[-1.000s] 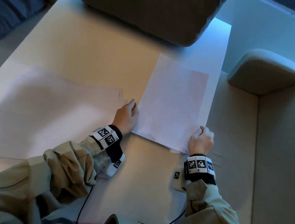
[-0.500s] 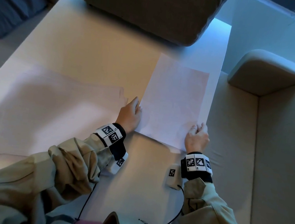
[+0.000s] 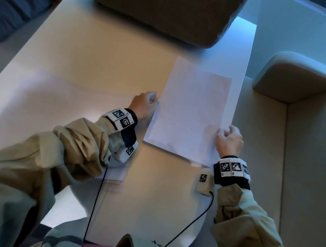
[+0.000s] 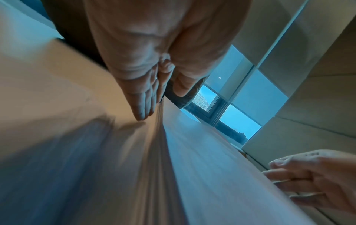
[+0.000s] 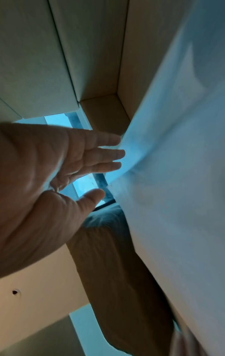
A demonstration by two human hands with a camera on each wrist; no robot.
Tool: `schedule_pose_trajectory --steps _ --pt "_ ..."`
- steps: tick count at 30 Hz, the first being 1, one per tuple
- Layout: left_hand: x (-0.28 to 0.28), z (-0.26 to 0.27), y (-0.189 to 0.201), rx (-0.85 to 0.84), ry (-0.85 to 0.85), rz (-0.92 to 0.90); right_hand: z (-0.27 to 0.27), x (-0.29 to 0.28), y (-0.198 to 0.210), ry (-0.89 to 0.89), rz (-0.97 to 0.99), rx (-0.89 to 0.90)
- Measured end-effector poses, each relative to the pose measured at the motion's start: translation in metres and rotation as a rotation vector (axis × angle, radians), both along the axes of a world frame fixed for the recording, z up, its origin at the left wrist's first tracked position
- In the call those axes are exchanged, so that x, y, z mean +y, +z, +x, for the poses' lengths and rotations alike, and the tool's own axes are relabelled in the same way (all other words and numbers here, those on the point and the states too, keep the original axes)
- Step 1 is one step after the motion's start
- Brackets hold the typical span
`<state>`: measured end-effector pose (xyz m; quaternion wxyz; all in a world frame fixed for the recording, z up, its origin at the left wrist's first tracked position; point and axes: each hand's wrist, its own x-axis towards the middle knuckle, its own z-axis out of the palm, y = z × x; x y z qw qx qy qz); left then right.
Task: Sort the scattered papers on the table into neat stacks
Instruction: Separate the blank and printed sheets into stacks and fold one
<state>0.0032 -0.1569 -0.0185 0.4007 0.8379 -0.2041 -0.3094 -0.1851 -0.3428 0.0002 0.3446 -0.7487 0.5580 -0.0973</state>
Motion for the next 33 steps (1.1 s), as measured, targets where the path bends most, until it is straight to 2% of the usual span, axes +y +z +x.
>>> schedule_pose_trajectory --steps 4,11,16,21,28,33 --pt "-0.018 0.023 0.012 -0.008 -0.037 0.046 0.01 -0.031 0.007 -0.02 -0.017 -0.025" --pt "-0.065 0.043 0.001 -0.037 0.006 0.022 0.052 -0.063 -0.012 0.141 0.034 0.008" --pt "-0.09 0.047 0.002 0.071 0.093 -0.038 0.075 -0.08 -0.022 0.164 0.005 -0.008" --pt "-0.099 0.044 0.0 0.101 0.096 -0.01 0.08 -0.091 -0.022 0.153 0.001 0.025" --pt "-0.103 0.051 -0.008 0.008 0.181 -0.063 0.08 -0.095 -0.023 0.137 0.037 -0.009" --pt "-0.094 0.055 0.003 -0.024 0.147 -0.063 0.075 -0.088 -0.011 0.114 0.083 -0.019"
